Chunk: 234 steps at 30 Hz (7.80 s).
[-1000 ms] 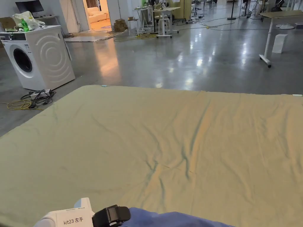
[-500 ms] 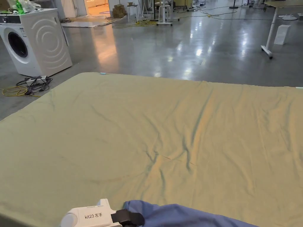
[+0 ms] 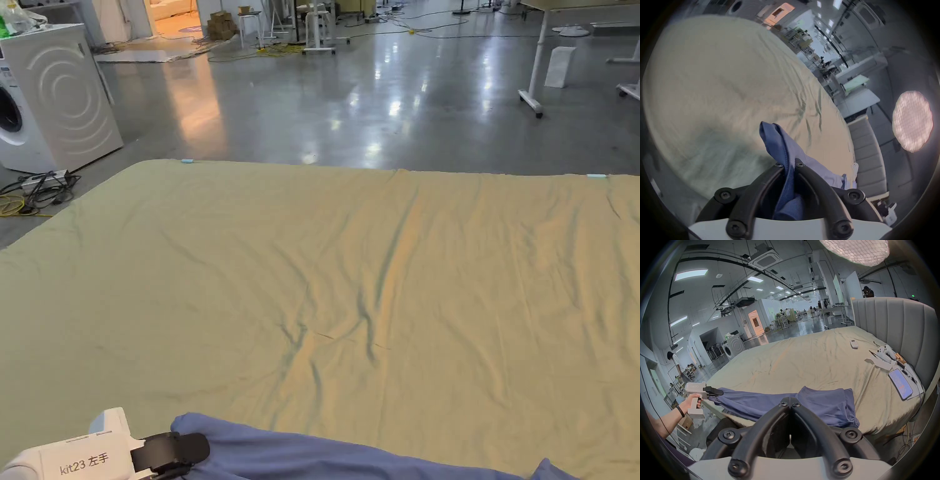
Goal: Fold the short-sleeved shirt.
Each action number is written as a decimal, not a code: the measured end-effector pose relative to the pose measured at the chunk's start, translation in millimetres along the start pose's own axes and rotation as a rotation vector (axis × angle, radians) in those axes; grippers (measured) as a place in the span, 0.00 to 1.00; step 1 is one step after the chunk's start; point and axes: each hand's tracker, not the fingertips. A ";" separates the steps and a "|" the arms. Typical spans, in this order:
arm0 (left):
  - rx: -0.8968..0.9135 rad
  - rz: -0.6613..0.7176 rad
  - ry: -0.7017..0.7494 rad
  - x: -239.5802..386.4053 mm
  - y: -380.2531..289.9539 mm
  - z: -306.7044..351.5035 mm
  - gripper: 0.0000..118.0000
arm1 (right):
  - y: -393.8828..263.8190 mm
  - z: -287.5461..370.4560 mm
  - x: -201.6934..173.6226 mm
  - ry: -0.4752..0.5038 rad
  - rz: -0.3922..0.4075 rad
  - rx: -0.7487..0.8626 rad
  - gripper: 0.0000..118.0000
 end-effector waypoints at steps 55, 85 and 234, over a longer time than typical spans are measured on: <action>-0.125 -0.017 -0.316 60.2 -64.6 -94.7 0.93 | -31.8 33.1 34.2 -0.135 -0.080 0.003 0.00; -0.074 -0.023 -0.310 28.9 -15.5 -29.2 0.08 | -21.9 25.7 28.0 -0.094 -0.077 0.004 0.00; 0.657 -0.912 -0.037 306.0 -135.6 113.1 0.30 | 103.1 21.6 -16.6 -0.011 0.086 0.426 0.00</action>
